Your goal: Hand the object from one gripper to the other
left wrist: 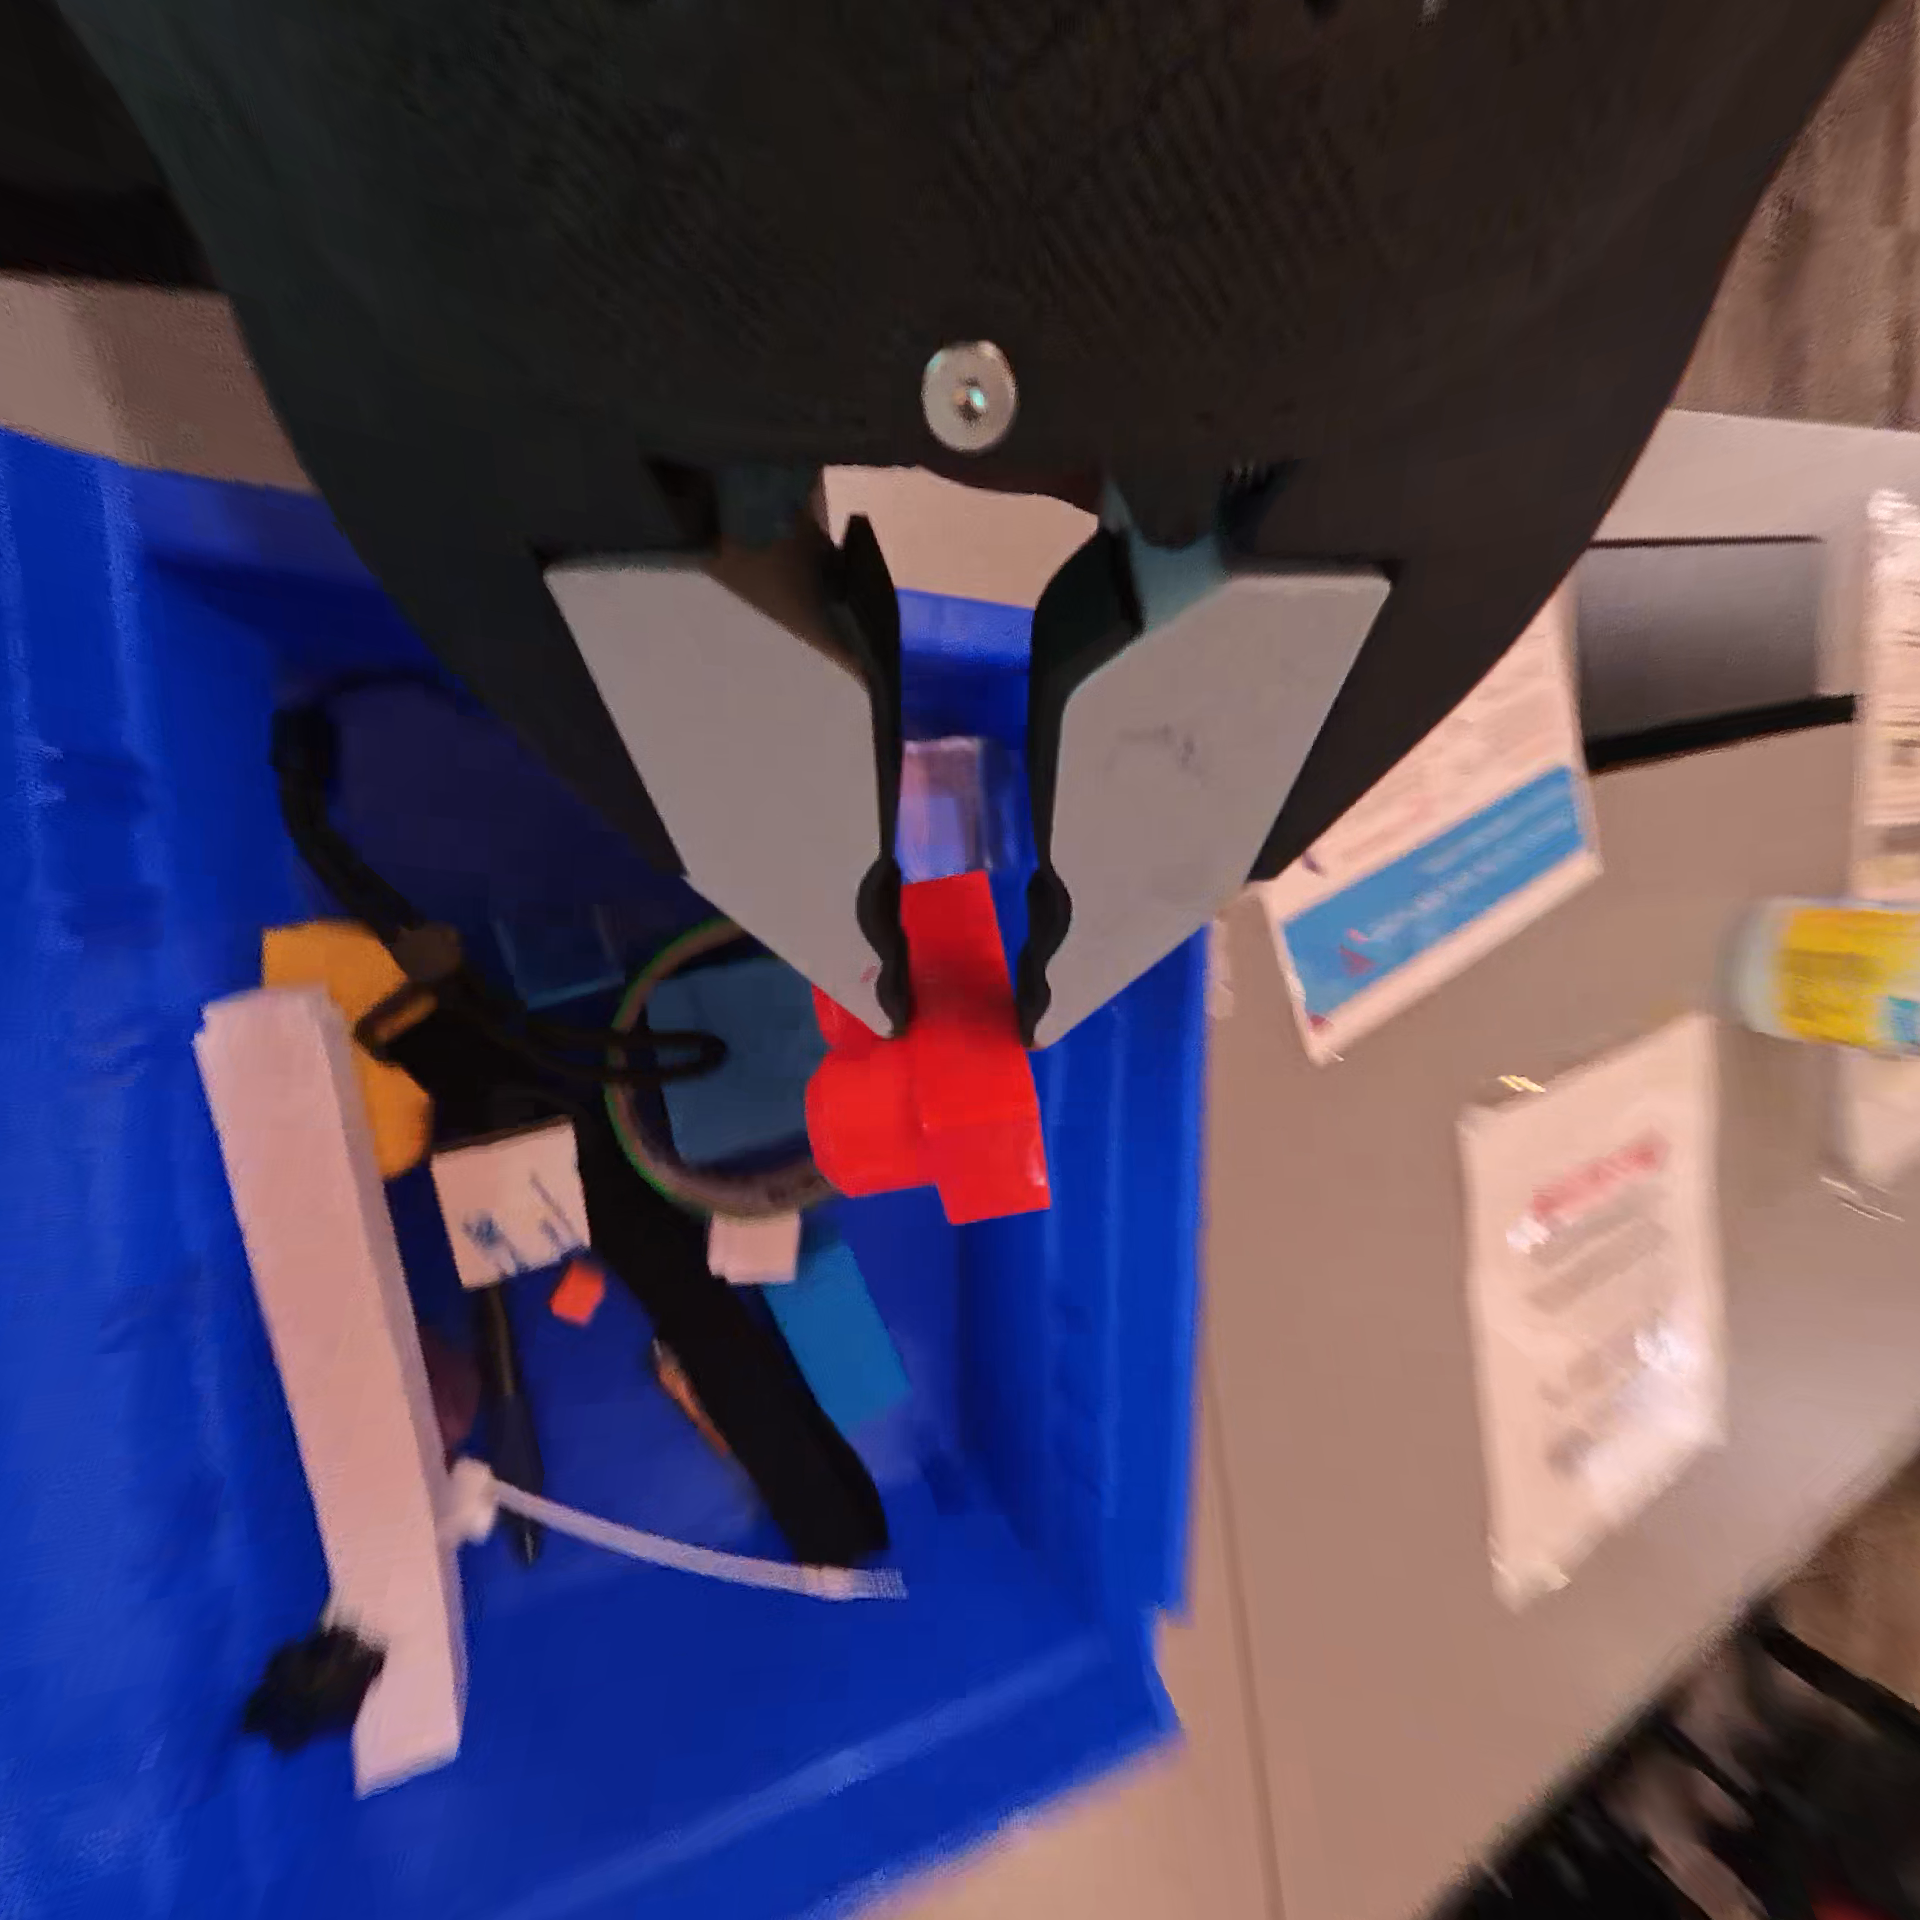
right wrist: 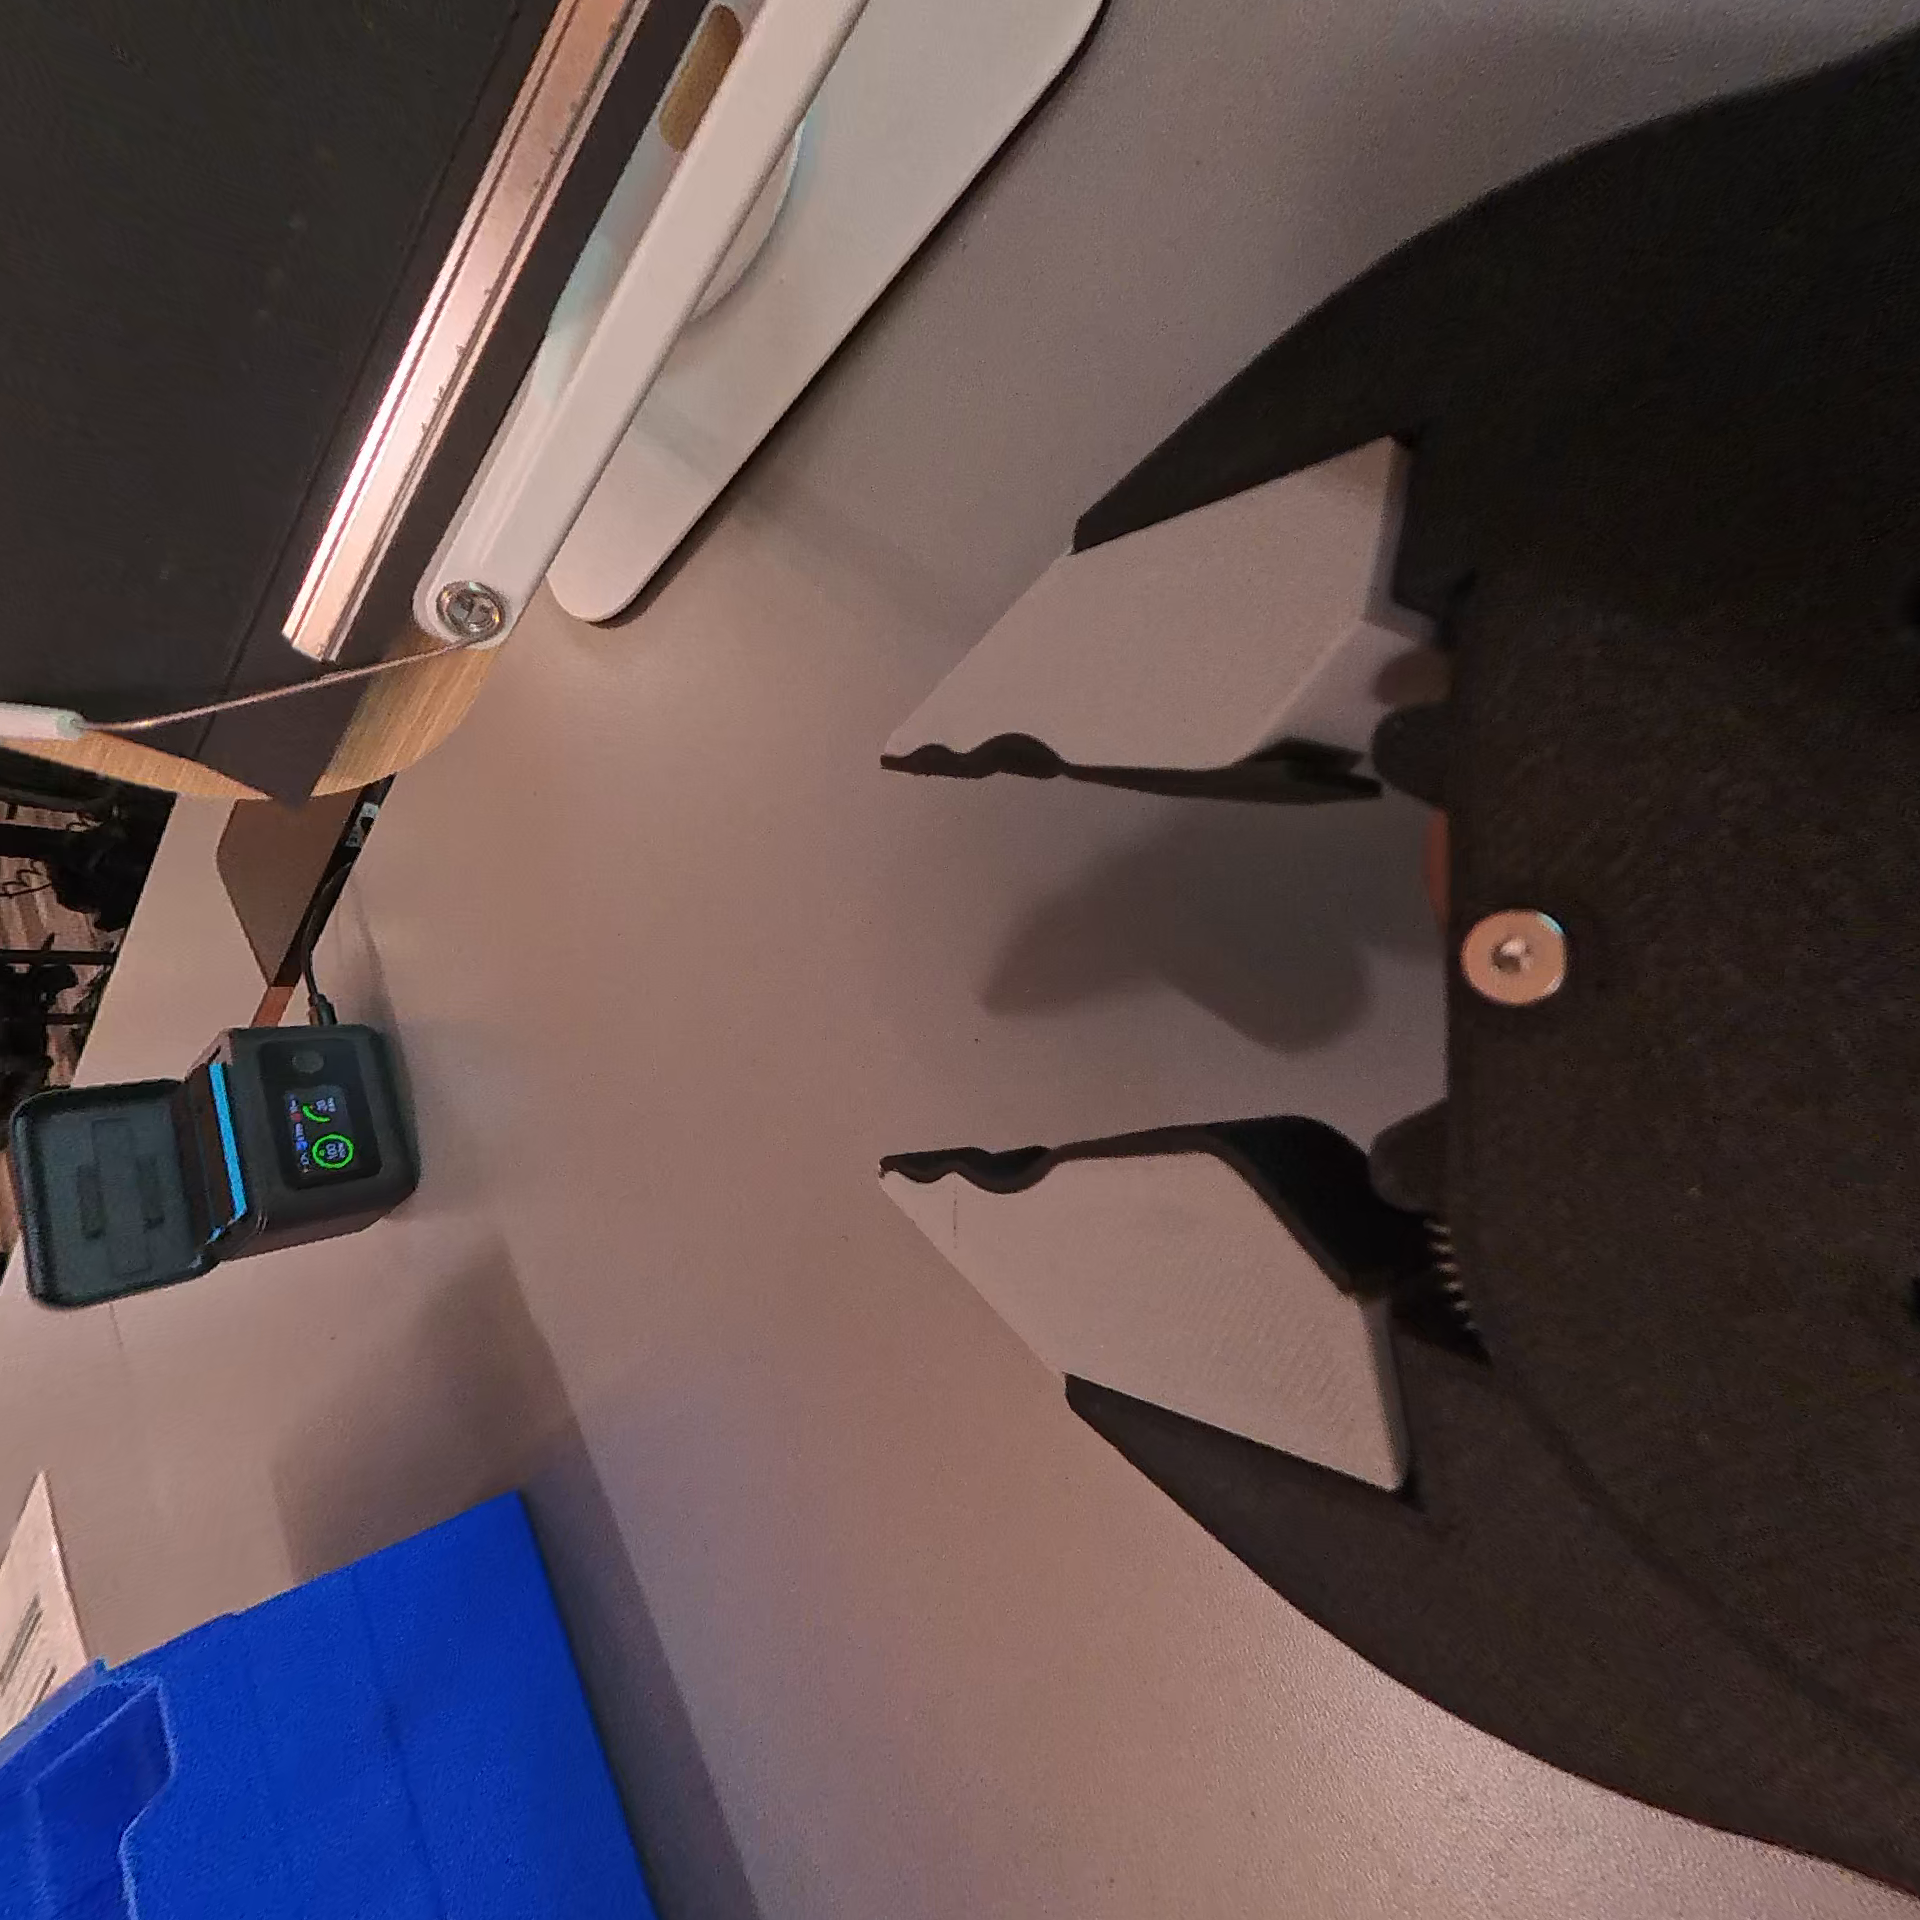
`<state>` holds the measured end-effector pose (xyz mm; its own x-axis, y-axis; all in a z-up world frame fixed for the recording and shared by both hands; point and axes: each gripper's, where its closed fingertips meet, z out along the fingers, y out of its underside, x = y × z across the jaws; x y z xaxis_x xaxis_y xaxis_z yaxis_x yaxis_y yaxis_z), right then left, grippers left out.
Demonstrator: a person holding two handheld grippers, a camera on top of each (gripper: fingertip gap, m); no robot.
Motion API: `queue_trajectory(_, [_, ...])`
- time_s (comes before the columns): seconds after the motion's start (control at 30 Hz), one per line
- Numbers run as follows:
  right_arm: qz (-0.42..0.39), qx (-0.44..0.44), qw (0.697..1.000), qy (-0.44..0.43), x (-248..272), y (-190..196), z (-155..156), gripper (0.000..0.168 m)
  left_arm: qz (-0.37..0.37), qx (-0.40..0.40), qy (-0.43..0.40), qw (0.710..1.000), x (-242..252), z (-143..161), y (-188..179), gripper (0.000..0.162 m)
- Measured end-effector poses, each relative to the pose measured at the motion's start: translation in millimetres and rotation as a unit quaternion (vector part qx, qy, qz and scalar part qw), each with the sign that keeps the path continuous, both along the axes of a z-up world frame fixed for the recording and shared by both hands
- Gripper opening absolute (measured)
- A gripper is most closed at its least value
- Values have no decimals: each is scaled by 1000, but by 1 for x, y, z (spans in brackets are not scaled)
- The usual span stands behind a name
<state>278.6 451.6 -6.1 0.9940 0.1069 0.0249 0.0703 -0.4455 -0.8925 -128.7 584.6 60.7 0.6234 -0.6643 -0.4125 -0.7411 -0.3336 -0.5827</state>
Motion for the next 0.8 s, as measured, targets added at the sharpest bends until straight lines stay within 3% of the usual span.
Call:
queue_trajectory(0.17, [42, 28, 999, 4, -17, 0, 11, 80, -58, 131, -78, 987, 53, 93, -17, 18])
queue_trajectory(0.3, [155, 123, 978, 67, -64, -14, 60, 85, -159, 121, -230, 953, 139, 132, -74, 18])
queue_trajectory(0.47, [201, 212, 954, 65, -92, -34, 101, 79, -262, 4, -358, 896, 267, 98, -132, 18])
queue_trajectory(0.57, [168, 232, 956, 55, -81, -34, 107, 78, -278, -52, -395, 874, 324, 67, -143, 18])
queue_trajectory(0.7, [99, 224, 969, 20, -48, -26, 99, 70, -295, -157, -465, 820, 369, 48, -159, 17])
queue_trajectory(0.8, [104, 208, 972, 20, -43, -23, 92, 63, -302, -207, -490, 791, 388, 37, -163, 17])
